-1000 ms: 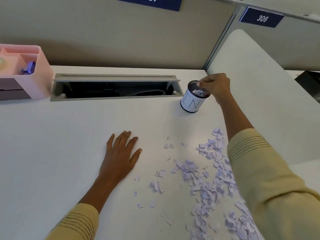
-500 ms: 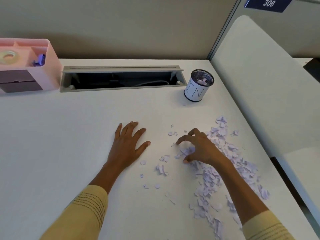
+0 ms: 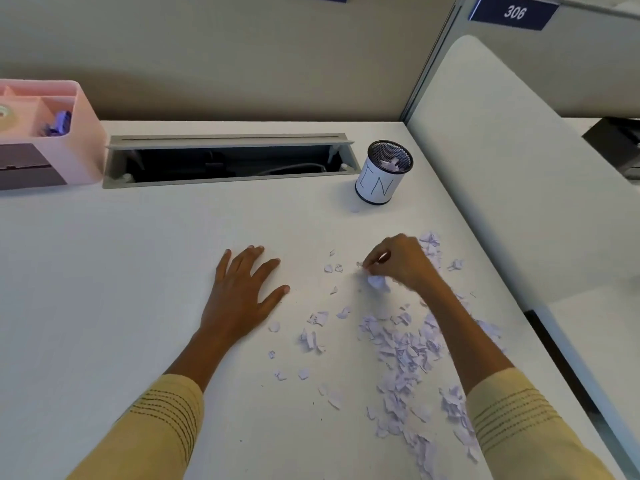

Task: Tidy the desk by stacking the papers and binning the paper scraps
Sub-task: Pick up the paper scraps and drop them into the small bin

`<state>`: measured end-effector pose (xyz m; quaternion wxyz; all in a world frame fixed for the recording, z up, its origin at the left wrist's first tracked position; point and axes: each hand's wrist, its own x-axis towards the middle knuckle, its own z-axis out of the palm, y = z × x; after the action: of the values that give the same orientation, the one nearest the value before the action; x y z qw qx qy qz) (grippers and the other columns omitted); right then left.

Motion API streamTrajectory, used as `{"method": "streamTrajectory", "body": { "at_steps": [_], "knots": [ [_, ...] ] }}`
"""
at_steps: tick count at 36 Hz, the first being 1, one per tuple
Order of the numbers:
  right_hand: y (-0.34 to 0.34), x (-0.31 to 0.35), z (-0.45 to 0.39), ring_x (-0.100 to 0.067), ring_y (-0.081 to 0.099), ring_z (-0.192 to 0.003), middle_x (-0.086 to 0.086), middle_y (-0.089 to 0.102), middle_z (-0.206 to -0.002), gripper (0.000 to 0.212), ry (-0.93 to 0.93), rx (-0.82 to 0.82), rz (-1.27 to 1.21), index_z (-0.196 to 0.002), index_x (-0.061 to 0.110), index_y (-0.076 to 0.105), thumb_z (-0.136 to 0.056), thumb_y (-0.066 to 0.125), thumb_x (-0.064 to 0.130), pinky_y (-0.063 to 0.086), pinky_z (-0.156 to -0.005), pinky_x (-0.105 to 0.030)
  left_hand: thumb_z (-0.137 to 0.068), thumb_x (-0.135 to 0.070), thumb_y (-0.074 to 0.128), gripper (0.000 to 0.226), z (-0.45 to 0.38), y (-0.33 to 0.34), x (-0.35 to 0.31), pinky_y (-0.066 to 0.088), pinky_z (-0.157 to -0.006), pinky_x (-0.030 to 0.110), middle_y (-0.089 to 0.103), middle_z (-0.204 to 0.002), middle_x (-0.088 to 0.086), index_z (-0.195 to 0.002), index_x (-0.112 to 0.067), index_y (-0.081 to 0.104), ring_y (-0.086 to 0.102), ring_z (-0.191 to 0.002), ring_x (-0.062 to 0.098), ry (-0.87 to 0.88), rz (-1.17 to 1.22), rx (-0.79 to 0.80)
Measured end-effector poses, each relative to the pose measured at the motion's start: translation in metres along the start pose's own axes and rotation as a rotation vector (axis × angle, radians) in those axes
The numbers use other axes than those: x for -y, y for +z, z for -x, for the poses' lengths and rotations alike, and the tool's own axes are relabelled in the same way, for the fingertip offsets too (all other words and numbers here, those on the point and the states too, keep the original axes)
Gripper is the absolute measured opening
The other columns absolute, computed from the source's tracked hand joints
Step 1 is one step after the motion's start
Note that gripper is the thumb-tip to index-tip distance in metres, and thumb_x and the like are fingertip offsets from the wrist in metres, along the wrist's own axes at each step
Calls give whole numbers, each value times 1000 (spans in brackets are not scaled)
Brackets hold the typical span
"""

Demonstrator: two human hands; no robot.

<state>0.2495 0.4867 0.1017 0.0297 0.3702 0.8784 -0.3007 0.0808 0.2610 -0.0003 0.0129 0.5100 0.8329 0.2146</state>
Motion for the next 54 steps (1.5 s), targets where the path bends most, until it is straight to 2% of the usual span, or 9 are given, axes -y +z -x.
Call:
{"method": "streamTrajectory", "body": {
  "at_steps": [8, 11, 15, 20, 26, 29, 37, 43, 54],
  "knots": [
    [-74, 10, -60, 6, 55, -48, -11, 71, -74, 14, -39, -400, -193, -83, 6, 77, -69, 77, 5, 56, -68, -20, -91, -65, 28, 67, -1, 3, 1, 11, -116, 56, 27, -157, 5, -140, -24, 47, 21, -145, 24, 15, -71, 26],
    [-96, 17, -85, 8, 53, -44, -11, 68, -73, 16, -37, -478, -185, -86, 4, 76, -71, 73, 5, 51, -62, -12, -91, -71, 25, 70, -2, 4, 0, 0, -115, 61, 20, -159, 2, -145, -28, 39, 12, -148, 24, -5, -154, 64],
    [-107, 21, -113, 4, 53, -43, -15, 70, -78, 15, 1, -500, -148, -85, 1, 76, -72, 68, 1, 47, -62, -11, -90, -74, 18, 74, -2, 4, 2, 6, -115, 58, 24, -158, 0, -145, -29, 40, 13, -147, 20, -26, -126, 97],
    [-98, 21, -128, -15, 59, -72, -16, 72, -92, 14, 3, -465, -59, -90, 2, 75, -77, 70, 5, 43, -63, -14, -90, -72, 21, 72, -2, 5, 2, 11, -115, 58, 29, -156, 0, -143, -29, 43, 20, -146, 21, -29, -92, 67],
    [-89, 22, -110, 5, 58, -66, -9, 70, -98, 26, -85, -458, -52, -100, 9, 73, -75, 77, 14, 41, -66, -6, -90, -73, 19, 74, -4, 2, 0, 9, -115, 58, 29, -156, 1, -143, -28, 43, 19, -146, 21, -32, -88, 75],
    [-73, 26, -82, -11, 58, -78, -10, 70, -100, 26, -146, -491, -39, -100, 12, 73, -76, 78, 19, 41, -68, -11, -89, -73, 19, 74, -3, 1, 0, 8, -116, 58, 26, -157, 1, -144, -29, 41, 17, -147, 21, -38, -80, 81],
    [33, 35, 15, -8, 51, -99, 7, 56, -109, 56, -165, 87, 5, -105, 34, 68, -55, 84, 54, 44, -89, -26, -87, -74, 17, 77, -2, 1, 1, 7, -116, 58, 28, -156, 3, -144, -27, 41, 20, -146, 24, -19, -86, 85],
    [82, 46, 51, -11, 35, -110, 10, 41, -120, 74, -224, 207, 109, -114, 43, 60, -46, 83, 63, 37, -88, -25, -85, -76, 11, 83, -2, 0, 2, 4, -117, 57, 26, -157, 4, -145, -27, 40, 19, -146, 25, -18, -81, 95],
    [89, 55, 58, -19, 58, -85, -1, 56, -101, 23, -273, 254, 106, -91, 17, 76, -71, 74, 5, 51, -76, -34, -86, -74, 17, 78, -2, 1, 3, -2, -118, 54, 23, -158, 1, -146, -29, 36, 13, -147, 21, -33, -71, 94]
  ]
}}
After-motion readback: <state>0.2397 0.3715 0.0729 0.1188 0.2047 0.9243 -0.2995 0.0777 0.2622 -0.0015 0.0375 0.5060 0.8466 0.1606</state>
